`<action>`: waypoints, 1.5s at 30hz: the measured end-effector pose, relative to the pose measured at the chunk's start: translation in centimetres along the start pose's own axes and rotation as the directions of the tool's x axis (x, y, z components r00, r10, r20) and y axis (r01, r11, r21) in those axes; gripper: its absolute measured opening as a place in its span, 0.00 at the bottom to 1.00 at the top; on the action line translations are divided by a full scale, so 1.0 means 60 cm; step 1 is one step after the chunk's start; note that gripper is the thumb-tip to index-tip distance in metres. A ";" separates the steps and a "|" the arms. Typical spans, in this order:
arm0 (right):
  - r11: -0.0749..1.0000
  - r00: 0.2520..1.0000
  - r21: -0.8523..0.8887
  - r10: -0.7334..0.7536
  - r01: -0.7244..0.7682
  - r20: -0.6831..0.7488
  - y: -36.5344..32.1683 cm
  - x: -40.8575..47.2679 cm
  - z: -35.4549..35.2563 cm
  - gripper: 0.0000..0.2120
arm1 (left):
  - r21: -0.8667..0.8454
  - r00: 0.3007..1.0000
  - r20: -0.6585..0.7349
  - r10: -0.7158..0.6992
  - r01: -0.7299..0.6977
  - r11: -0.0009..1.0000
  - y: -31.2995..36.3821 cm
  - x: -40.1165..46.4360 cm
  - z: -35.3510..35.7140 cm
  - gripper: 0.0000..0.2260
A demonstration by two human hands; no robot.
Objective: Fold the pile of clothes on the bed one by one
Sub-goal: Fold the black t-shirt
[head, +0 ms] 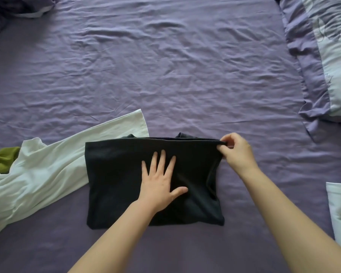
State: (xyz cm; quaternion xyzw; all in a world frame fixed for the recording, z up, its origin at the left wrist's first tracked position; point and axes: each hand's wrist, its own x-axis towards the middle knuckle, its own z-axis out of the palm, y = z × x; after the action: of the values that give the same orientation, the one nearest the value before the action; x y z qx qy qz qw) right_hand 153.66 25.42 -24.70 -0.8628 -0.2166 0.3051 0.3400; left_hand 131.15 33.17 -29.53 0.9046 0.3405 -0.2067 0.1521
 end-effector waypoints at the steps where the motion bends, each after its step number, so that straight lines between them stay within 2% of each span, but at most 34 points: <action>1: 0.999 1.000 0.024 -0.026 0.026 -0.003 -0.008 0.010 -0.003 0.08 | -0.005 1.000 -0.006 0.009 -0.009 1.000 0.005 -0.002 0.000 0.43; 5: 0.999 0.999 0.007 -0.049 0.049 -0.012 -0.015 0.050 0.010 0.14 | 0.019 0.998 -0.017 0.060 -0.060 0.998 0.024 -0.001 0.005 0.42; 8: 0.993 0.999 -0.121 0.015 -0.010 0.040 0.003 0.057 0.030 0.23 | 0.052 0.995 -0.024 0.099 -0.097 0.994 0.041 0.007 0.013 0.44; 13: 0.976 0.999 -0.213 0.034 -0.037 -0.015 0.047 -0.031 0.059 0.34 | 0.069 0.996 -0.034 0.082 -0.080 0.994 0.060 0.033 0.023 0.47; 17: 0.944 0.999 -0.325 0.050 -0.050 -0.011 0.072 -0.104 0.087 0.35 | 0.086 0.998 0.010 0.067 -0.068 0.994 0.057 0.049 0.024 0.51; 19: 0.959 0.995 -0.264 0.104 -0.104 -0.014 0.070 -0.117 0.092 0.33 | 0.077 0.997 0.036 0.072 -0.074 0.994 0.058 0.049 0.016 0.52; 21: 0.980 0.991 -0.149 0.134 -0.129 0.024 0.063 -0.120 0.088 0.31 | 0.022 0.996 0.037 0.082 -0.083 0.996 0.056 0.041 0.004 0.48; 23: 0.994 0.991 -0.025 0.107 -0.106 0.078 0.052 -0.124 0.080 0.28 | -0.130 0.994 -0.055 0.094 -0.101 0.986 0.052 0.024 -0.011 0.37; 24: 0.996 0.992 0.045 0.077 -0.082 0.101 0.043 -0.127 0.077 0.28 | -0.267 0.989 -0.132 0.065 -0.099 0.959 0.050 0.013 -0.018 0.30; 25: 0.991 0.991 0.122 0.042 -0.057 0.125 0.032 -0.132 0.075 0.28 | -0.445 0.984 -0.179 -0.008 -0.074 0.892 0.049 0.002 -0.026 0.24; 26: 0.980 0.988 0.198 0.004 -0.035 0.156 0.017 -0.137 0.075 0.29 | -0.653 0.982 -0.154 -0.107 -0.020 0.757 0.050 -0.008 -0.038 0.18; 27: 0.964 0.981 0.266 -0.036 -0.017 0.193 0.002 -0.143 0.077 0.30 | -0.849 0.982 -0.046 -0.184 0.059 0.525 0.051 -0.018 -0.054 0.14; 28: 0.946 0.969 0.325 -0.076 -0.005 0.235 -0.012 -0.148 0.083 0.30 | -0.959 0.976 0.101 -0.192 0.146 0.241 0.052 -0.025 -0.072 0.11; 29: 0.926 0.953 0.376 -0.109 -0.005 0.281 -0.025 -0.155 0.092 0.31 | -0.976 0.962 0.212 -0.171 0.218 0.018 0.050 -0.030 -0.087 0.10; 30: 0.909 0.933 0.415 -0.127 -0.026 0.336 -0.037 -0.162 0.104 0.32 | -0.962 0.952 0.266 -0.150 0.251 -0.109 0.042 -0.033 -0.098 0.11; 31: 0.892 0.910 0.448 -0.129 -0.067 0.393 -0.049 -0.170 0.119 0.34 | -0.953 0.949 0.282 -0.143 0.260 -0.154 0.030 -0.035 -0.107 0.13; 33: 0.855 0.865 0.499 -0.139 -0.140 0.482 -0.066 -0.184 0.149 0.34 | -0.962 0.943 0.268 -0.196 0.252 -0.102 -0.005 -0.041 -0.116 0.15; 35: 0.820 0.854 0.543 -0.145 -0.178 0.500 -0.078 -0.197 0.177 0.33 | -0.972 0.946 0.225 -0.232 0.235 0.013 -0.045 -0.051 -0.112 0.13; 37: 0.773 0.897 0.600 -0.096 -0.206 0.432 -0.087 -0.204 0.195 0.30 | -0.973 0.957 0.137 -0.256 0.179 0.148 -0.086 -0.059 -0.105 0.11; 40: 0.768 0.960 0.614 0.007 -0.183 0.278 -0.084 -0.207 0.211 0.23 | -0.927 0.935 -0.093 -0.343 0.044 0.373 -0.142 -0.075 -0.100 0.16; 42: 0.807 0.972 0.566 0.038 -0.167 0.232 -0.075 -0.211 0.220 0.20 | -0.903 0.912 -0.227 -0.340 -0.067 0.424 -0.175 -0.093 -0.096 0.20; 45: 0.882 0.977 0.446 0.066 -0.152 0.203 -0.058 -0.218 0.236 0.19 | -0.884 0.895 -0.305 -0.325 -0.139 0.446 -0.217 -0.129 -0.072 0.24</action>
State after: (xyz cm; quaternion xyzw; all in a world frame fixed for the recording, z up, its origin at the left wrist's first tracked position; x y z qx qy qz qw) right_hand 134.08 26.61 -25.48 -0.7371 -0.1195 0.4439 0.4954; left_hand 118.18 40.10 -23.84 0.6896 0.4726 0.2003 0.5108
